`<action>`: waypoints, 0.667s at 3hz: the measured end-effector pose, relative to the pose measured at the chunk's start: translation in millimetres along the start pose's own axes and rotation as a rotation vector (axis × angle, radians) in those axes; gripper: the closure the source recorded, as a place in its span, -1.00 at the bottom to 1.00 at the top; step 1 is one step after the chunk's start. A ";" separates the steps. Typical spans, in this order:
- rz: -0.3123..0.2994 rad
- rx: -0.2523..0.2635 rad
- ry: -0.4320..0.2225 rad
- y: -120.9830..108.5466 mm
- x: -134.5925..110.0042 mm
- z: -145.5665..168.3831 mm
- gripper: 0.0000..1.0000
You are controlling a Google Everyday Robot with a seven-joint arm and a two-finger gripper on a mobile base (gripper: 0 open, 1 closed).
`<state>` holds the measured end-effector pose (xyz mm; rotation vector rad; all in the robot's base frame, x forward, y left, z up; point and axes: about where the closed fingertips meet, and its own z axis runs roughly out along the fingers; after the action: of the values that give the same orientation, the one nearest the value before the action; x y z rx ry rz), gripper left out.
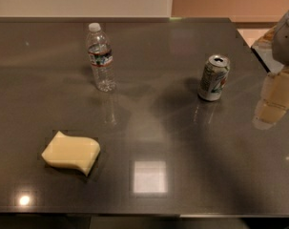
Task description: Pick sponge
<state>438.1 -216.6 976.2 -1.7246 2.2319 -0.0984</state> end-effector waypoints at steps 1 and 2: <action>0.000 0.000 0.000 0.0 -0.1 -0.1 -1.00; -0.023 -0.045 -0.054 7.9 -22.7 -0.8 -1.00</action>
Offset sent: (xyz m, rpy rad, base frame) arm -0.0086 0.0596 0.0042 0.1407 0.0962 0.1195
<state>435.6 -193.0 979.7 -1.7556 2.1916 -0.0060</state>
